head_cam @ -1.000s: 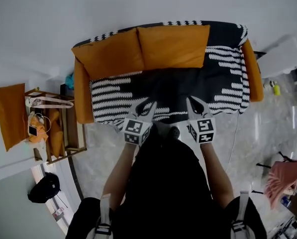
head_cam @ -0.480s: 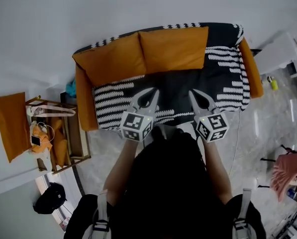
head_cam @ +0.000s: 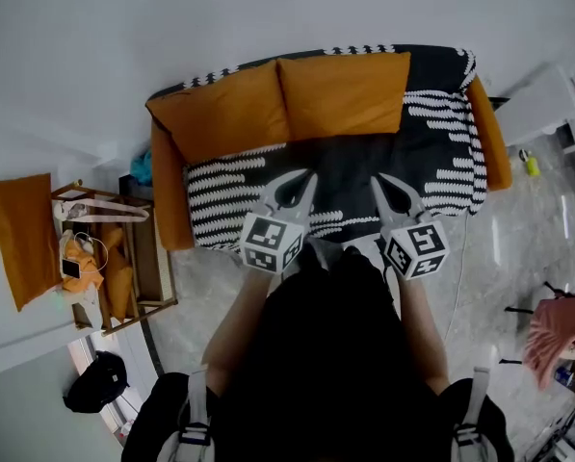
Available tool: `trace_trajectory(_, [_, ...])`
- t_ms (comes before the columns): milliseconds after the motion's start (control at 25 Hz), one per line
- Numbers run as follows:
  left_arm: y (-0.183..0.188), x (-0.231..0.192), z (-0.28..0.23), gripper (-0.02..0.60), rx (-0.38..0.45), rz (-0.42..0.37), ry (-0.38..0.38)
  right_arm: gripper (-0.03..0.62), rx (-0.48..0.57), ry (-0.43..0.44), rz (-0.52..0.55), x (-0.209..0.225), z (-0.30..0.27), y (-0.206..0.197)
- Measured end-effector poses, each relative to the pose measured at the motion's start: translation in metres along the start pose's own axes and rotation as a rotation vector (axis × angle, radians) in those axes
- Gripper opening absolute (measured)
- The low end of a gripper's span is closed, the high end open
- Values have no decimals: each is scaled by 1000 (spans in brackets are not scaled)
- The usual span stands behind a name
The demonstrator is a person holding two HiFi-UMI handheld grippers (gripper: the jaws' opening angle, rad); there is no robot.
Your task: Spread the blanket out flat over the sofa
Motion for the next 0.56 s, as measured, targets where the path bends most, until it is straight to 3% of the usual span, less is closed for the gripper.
trace_trajectory(560, [-5, -9, 6, 23, -19, -2, -1, 0, -32, -10, 37, -4, -5, -2])
Point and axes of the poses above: the fingertips, and each gripper's own axes: z backward along the fingers, x to its right, y out of its top, the point moved 6 cm from there along z, backward along the fingers, and after that the axes turned 2 degrees about -y, right-handed, at the moved point
